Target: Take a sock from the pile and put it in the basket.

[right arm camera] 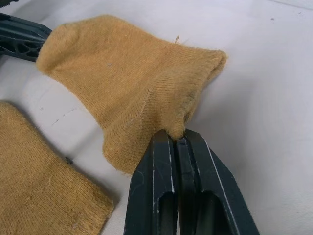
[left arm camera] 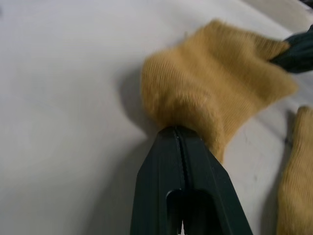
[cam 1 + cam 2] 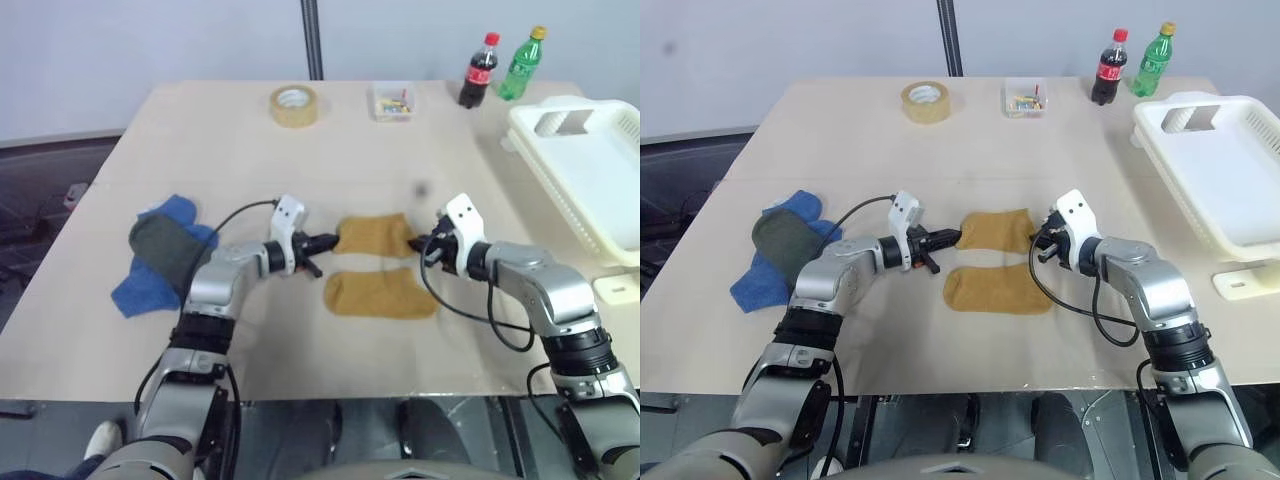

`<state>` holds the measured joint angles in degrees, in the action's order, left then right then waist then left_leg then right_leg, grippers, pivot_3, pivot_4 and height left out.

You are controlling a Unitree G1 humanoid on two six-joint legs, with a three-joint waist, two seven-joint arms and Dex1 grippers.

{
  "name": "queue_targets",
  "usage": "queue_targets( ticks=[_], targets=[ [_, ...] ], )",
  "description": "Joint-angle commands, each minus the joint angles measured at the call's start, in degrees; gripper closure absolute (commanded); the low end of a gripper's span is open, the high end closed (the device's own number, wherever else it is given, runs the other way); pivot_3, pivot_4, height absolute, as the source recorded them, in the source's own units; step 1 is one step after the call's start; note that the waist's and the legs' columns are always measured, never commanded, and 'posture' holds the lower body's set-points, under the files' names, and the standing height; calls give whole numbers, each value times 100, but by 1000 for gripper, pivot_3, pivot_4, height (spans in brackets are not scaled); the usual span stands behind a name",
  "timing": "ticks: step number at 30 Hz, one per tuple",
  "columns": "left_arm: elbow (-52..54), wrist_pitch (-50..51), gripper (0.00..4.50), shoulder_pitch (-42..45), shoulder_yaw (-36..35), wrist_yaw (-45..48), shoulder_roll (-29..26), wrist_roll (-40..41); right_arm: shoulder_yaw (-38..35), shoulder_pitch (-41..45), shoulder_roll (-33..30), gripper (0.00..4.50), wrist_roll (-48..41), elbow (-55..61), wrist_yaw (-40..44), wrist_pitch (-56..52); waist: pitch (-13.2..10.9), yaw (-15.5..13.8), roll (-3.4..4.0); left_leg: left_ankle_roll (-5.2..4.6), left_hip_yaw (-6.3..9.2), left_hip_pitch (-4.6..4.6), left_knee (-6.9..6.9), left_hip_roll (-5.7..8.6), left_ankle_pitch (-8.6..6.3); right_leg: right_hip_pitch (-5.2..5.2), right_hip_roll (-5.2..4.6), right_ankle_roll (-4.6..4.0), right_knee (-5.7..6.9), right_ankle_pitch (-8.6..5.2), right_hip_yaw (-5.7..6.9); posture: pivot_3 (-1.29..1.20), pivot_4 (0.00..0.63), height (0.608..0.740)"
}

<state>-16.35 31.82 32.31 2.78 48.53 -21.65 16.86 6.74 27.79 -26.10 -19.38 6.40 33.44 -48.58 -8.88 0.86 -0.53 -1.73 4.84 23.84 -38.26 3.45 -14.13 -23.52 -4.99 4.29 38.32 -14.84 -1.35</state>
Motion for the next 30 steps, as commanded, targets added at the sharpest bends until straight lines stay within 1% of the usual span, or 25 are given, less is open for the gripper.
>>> queue_targets(
  ticks=[1,9,13,16,17,18,21,30],
  targets=[
    [236,20,4452,-7,84,-95,27,-57,-6,-19,-58,4500,30,204,79,121,0,-2,0,0,0,0,-1,0,0,0,0,0,0,0,0,0,150,738],
    [623,265,4452,-88,-232,-67,67,410,-64,-65,-57,4500,19,333,107,69,0,5,0,0,-1,0,0,0,0,-1,0,0,1,0,-2,0,150,738],
    [772,627,4452,-93,-547,-9,55,875,-59,-109,-38,4500,46,342,93,83,0,7,0,0,-1,0,-1,-1,0,-1,0,0,2,0,-3,0,150,738],
    [916,735,3704,-137,-490,90,-59,942,-56,-114,-31,4500,59,347,89,81,0,7,0,0,-2,0,-1,-1,0,-1,0,0,2,0,-3,0,150,738],
    [941,699,3310,-166,-416,85,-88,881,-53,-113,-30,4500,68,334,91,92,0,8,0,0,-3,0,-1,-1,0,-1,0,0,2,0,-3,0,150,738],
    [940,661,2770,-184,-363,46,-93,813,-49,-113,-29,4500,77,323,93,103,0,7,0,0,-3,0,-1,-1,0,-1,0,0,2,0,-3,0,150,738],
    [793,397,1336,-243,-87,-68,-172,413,-36,-105,-6,4500,82,317,94,105,0,3,0,1,-3,-1,-1,-1,0,-1,0,0,2,0,-4,0,150,738],
    [350,-120,1336,-259,129,-275,-233,-148,-25,-133,4,4500,94,347,88,97,2,-2,1,0,-4,-4,-1,-1,0,0,0,0,3,0,-5,0,150,738]
  ],
)
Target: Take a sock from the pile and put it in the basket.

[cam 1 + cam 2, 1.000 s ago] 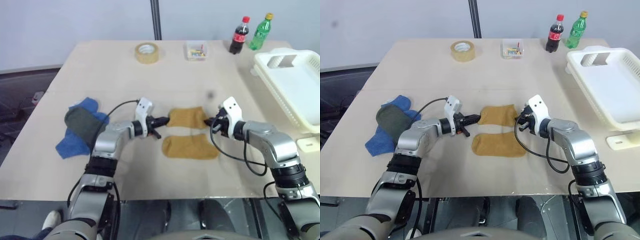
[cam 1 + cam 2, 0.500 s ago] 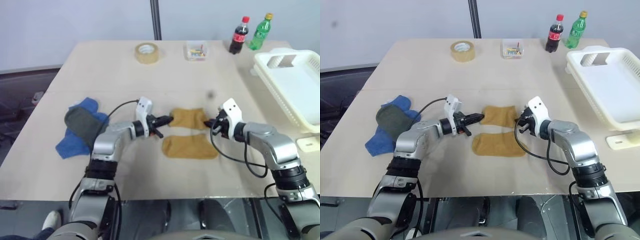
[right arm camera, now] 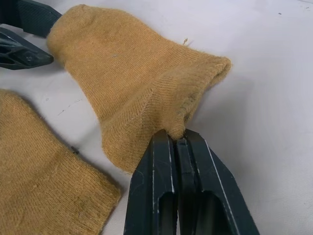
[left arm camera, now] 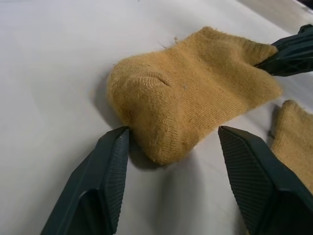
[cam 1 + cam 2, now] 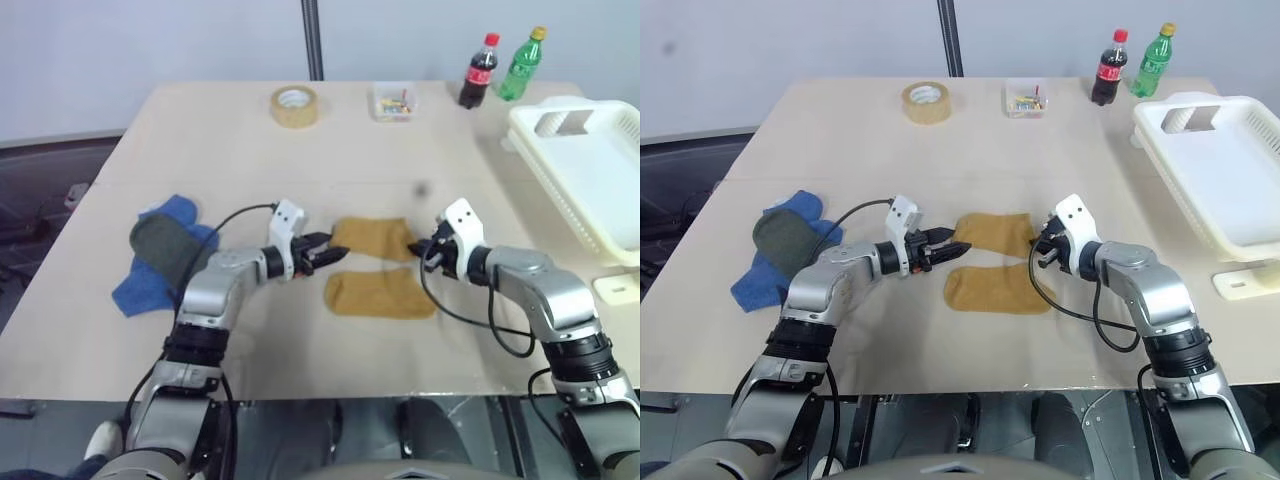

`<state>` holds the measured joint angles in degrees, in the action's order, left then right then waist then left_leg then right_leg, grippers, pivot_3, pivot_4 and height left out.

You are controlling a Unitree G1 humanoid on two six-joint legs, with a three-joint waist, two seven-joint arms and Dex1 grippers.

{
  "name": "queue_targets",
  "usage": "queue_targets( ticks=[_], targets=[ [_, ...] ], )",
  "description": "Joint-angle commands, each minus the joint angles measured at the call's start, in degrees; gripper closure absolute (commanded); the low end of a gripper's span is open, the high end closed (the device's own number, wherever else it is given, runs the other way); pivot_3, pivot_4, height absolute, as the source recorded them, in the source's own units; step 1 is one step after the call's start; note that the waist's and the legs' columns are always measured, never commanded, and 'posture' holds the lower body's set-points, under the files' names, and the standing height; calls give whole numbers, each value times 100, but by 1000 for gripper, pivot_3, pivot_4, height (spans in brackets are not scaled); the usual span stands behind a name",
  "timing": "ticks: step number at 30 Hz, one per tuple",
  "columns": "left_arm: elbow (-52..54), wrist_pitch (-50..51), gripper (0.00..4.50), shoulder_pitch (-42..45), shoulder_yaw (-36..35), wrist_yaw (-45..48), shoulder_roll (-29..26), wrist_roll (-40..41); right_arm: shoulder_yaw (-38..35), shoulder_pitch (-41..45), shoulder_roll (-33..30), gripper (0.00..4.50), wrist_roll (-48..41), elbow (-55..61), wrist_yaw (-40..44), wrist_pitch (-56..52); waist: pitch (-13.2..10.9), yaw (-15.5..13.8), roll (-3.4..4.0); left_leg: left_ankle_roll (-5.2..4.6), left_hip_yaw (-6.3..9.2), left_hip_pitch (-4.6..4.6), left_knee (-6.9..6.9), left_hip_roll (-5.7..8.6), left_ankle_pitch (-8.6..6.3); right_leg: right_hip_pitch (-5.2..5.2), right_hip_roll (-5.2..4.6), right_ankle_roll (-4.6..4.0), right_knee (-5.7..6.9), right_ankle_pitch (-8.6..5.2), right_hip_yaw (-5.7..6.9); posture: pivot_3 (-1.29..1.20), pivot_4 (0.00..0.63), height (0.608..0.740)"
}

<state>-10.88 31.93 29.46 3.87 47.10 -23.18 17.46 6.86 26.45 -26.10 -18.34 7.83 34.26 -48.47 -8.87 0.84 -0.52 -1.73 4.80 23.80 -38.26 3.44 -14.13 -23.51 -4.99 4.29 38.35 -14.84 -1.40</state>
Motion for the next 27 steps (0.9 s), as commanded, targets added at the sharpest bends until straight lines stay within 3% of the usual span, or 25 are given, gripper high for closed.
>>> queue_targets(
  ticks=[1,5,6,8,12,13,19,27],
  targets=[
    [-224,-181,1336,29,7,-121,-72,-205,-37,-2,3,4500,-9,207,6,86,1,1,1,0,0,-1,0,0,0,0,0,0,2,0,0,0,150,738],
    [-258,-310,1336,51,-52,-110,-22,-136,-33,-21,10,4500,-5,208,5,92,1,4,1,-1,-1,-5,0,0,0,0,0,0,11,0,-2,0,150,738],
    [-258,-332,1838,50,-59,-106,-16,-124,-30,-30,14,4500,-5,213,4,93,1,7,1,-1,-1,-6,-1,0,0,0,0,0,12,0,-2,0,150,738],
    [-245,-343,2382,42,-59,-115,-7,-108,-21,-43,21,4500,-4,217,6,97,1,8,1,-1,-1,-6,-1,0,-1,-1,0,0,13,0,-3,0,150,738],
    [-21,-207,4145,-60,-115,-198,30,6,-16,-54,19,4500,-4,242,11,92,0,4,0,-1,-1,-3,-1,1,-1,-1,0,0,11,0,-3,0,150,738],
    [97,-155,4342,-119,-125,-211,23,34,-22,-54,9,4500,-5,260,12,85,0,4,0,-1,-2,-3,-1,1,-1,-1,0,0,11,0,-3,0,150,738],
    [1412,503,4342,-538,-338,-346,-64,472,-243,-6,-115,4500,-242,769,41,-256,-1,7,0,-1,-2,-1,-1,-1,-1,-4,-1,0,12,0,-5,0,150,738],
    [3894,1969,4342,-1377,-851,-1332,-220,1110,-1127,-164,-838,4500,-1429,2480,248,-1627,-2,-13,1,-10,-1,1,1,-5,-6,-2,-4,0,5,0,-6,0,150,738]
  ],
)
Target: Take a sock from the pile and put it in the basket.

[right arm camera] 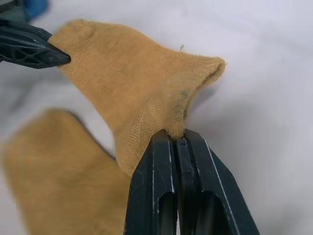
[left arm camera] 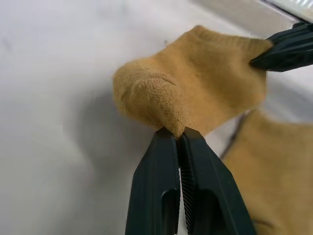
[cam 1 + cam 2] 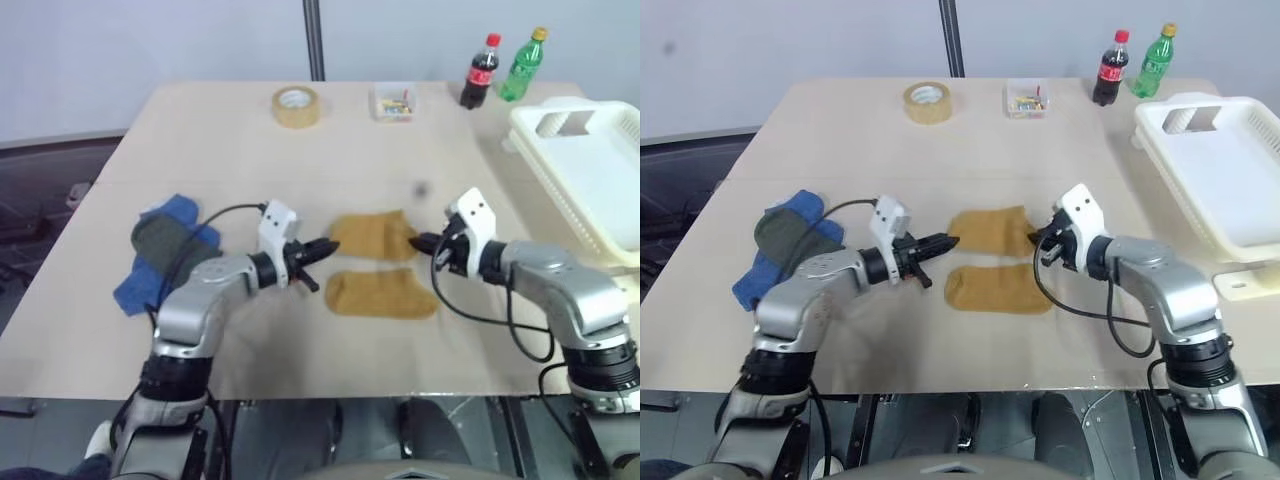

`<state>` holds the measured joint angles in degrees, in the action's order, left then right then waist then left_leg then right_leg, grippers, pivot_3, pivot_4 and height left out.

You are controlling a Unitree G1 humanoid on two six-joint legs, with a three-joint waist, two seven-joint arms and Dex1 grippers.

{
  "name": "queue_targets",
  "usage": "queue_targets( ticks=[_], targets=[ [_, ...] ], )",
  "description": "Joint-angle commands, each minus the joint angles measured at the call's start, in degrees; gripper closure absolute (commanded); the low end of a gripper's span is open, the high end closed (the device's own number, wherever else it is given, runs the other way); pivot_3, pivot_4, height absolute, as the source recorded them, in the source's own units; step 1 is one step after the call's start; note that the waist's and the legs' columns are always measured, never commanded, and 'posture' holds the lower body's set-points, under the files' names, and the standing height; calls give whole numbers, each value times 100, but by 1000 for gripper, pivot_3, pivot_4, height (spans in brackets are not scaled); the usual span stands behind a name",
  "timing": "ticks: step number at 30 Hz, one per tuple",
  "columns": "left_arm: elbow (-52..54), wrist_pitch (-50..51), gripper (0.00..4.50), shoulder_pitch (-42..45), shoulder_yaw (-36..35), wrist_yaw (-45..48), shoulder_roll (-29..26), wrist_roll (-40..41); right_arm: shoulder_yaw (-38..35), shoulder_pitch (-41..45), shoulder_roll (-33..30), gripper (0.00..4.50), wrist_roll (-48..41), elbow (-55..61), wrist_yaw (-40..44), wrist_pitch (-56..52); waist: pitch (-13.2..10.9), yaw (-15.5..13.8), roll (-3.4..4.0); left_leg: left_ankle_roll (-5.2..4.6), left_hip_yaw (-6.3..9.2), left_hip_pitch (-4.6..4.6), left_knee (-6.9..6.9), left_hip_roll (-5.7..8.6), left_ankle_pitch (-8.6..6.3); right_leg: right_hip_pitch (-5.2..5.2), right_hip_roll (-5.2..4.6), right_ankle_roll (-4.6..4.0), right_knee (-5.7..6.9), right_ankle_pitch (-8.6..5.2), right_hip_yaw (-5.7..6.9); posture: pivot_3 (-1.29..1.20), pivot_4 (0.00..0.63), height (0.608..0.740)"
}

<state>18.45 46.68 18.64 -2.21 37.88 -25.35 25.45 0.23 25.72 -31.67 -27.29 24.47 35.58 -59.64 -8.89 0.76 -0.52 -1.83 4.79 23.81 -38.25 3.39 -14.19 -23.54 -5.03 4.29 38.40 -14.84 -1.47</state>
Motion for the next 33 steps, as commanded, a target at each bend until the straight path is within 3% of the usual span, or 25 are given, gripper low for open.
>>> queue_targets(
  ticks=[1,4,9,14,33],
  targets=[
    [1251,680,4342,-450,-310,-517,15,453,-563,-150,-381,4500,-725,1009,132,-740,0,-7,0,-11,2,1,1,0,-6,1,1,0,-3,0,2,0,150,738],
    [1925,1238,4342,-890,-450,-925,126,787,-734,-397,-686,4500,-1236,1503,186,-1334,0,-14,-1,-14,2,1,4,-3,-9,3,1,0,-8,0,3,0,150,738],
    [2582,1642,4342,-1366,-95,-1462,174,792,-826,-563,-636,4500,-1574,1697,-148,-1856,0,-14,-1,-16,-1,-6,3,-4,-9,8,2,0,-6,0,3,0,150,738],
    [2716,1759,4342,-1595,298,-1780,210,733,-637,-714,-674,4500,-1535,1631,-392,-1900,0,-36,-1,-16,-4,-5,3,-1,-9,9,2,-1,-8,0,3,0,150,738],
    [2701,1800,4342,-1593,186,-1839,327,1207,-473,-802,-913,4500,-1376,1349,-636,-1791,0,-23,-2,-16,-4,-4,3,-2,-9,10,3,-1,-11,-1,5,0,150,738]
  ],
)
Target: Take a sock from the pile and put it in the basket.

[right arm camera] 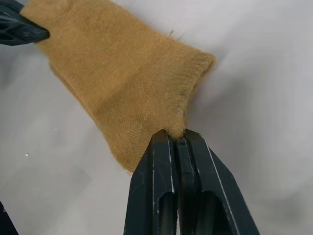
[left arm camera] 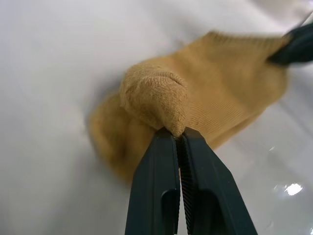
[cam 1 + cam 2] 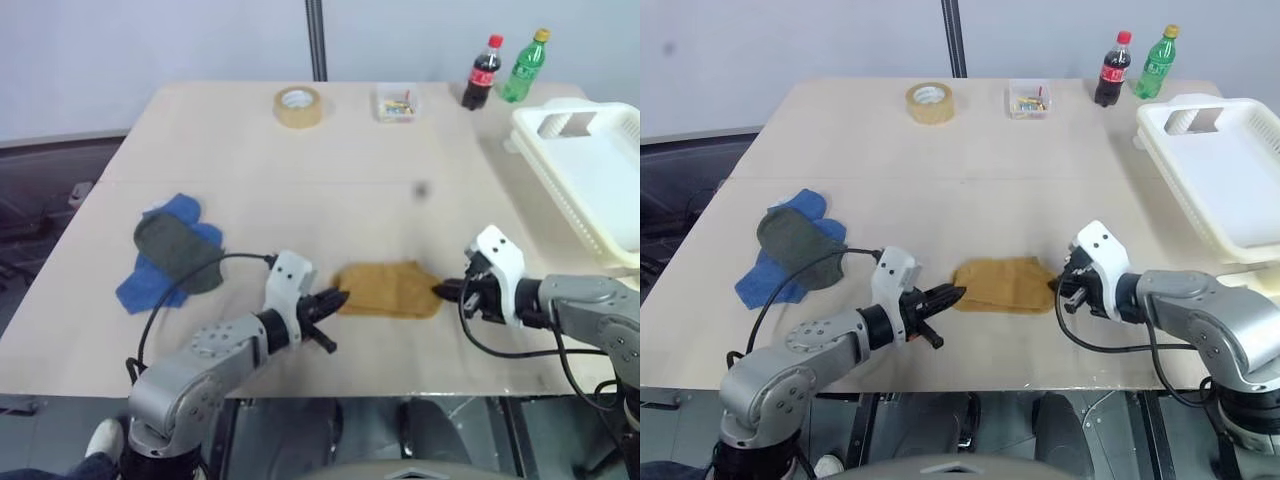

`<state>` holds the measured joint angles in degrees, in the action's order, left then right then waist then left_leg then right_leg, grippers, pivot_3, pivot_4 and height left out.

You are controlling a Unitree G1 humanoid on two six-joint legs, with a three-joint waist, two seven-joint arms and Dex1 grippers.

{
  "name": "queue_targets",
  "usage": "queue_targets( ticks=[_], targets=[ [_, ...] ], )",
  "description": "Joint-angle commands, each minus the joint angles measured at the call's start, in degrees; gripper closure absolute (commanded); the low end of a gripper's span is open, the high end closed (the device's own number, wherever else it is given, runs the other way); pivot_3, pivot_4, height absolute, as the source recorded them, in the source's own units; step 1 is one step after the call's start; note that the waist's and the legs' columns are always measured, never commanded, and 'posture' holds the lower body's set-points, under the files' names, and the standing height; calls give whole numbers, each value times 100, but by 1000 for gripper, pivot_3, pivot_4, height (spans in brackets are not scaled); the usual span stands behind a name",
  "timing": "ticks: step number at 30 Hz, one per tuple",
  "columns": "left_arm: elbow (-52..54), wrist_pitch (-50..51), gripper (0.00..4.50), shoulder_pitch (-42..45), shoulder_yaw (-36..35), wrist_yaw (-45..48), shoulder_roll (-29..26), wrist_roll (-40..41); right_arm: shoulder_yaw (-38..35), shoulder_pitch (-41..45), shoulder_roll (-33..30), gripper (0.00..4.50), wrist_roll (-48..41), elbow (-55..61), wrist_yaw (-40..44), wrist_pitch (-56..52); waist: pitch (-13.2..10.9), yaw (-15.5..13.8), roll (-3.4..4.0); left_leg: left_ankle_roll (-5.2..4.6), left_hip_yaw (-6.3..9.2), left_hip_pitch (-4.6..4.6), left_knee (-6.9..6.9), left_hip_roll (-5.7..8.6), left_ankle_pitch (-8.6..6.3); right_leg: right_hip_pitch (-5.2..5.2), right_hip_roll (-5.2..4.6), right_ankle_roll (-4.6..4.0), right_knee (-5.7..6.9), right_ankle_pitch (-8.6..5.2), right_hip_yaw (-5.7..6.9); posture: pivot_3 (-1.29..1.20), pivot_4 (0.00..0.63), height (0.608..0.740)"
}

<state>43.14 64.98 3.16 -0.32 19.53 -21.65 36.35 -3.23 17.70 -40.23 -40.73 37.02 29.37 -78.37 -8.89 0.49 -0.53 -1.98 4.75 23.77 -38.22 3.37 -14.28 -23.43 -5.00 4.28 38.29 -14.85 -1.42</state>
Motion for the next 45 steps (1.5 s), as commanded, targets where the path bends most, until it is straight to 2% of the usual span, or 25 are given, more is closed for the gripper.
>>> queue_targets(
  ticks=[1,10,13,17,21,26,29,32,38,41,45],
  targets=[
    [220,-30,4342,-62,56,-1,-89,93,-130,-7,-64,4500,-38,98,-11,81,0,3,0,0,0,0,0,0,0,0,0,0,0,0,0,0,150,738],
    [147,25,4342,-100,59,-105,-44,223,-23,9,-83,4500,-21,10,22,119,0,-6,0,0,2,-1,0,0,0,3,0,0,-2,0,3,0,150,738],
    [91,-39,4500,-114,156,-100,-146,125,42,1,-174,3550,10,-40,87,183,0,-5,0,0,2,-1,0,0,0,5,0,0,-4,0,3,0,150,738],
    [39,-89,4500,-103,185,-83,-166,126,117,-53,-479,1841,1,21,321,399,0,-7,0,0,4,-1,0,0,0,8,0,0,-10,0,7,0,150,738],
    [12,-116,4500,-107,203,-62,-206,111,154,41,-652,1841,266,19,483,1129,0,-3,0,0,8,-1,0,0,0,12,0,0,-17,0,12,0,150,738],
    [-97,-239,4500,-91,289,-42,-256,50,1267,356,-612,1841,1431,-105,534,2622,0,14,1,1,7,-4,1,-2,0,14,2,1,-19,0,14,0,150,738],
    [-149,-276,3698,-93,305,-15,-280,81,1890,333,-394,1759,2036,-331,717,3625,0,8,-1,21,11,-4,3,-5,12,16,3,1,-25,0,17,0,150,738],
    [-195,-343,2453,-96,319,3,-355,44,2347,296,-209,1759,2618,-644,806,4444,-1,0,0,23,10,-1,3,-2,13,15,0,1,-29,0,16,0,150,738],
    [-206,-453,98,-177,292,48,-448,47,2611,2,-56,1759,3061,-1097,901,4700,-1,-14,0,24,14,-2,3,-2,14,16,0,1,-29,0,17,0,150,738],
    [-239,-505,41,-229,98,25,-343,154,2601,-73,-18,1759,3186,-1300,974,4642,0,-10,1,24,13,-3,3,-2,13,17,0,1,-29,0,16,0,150,738],
    [-575,-409,41,-270,-536,14,-145,549,2582,-138,16,1759,3298,-1407,1050,4688,1,-5,1,24,14,-7,4,-5,13,18,1,0,-28,0,16,0,150,738]
  ],
)
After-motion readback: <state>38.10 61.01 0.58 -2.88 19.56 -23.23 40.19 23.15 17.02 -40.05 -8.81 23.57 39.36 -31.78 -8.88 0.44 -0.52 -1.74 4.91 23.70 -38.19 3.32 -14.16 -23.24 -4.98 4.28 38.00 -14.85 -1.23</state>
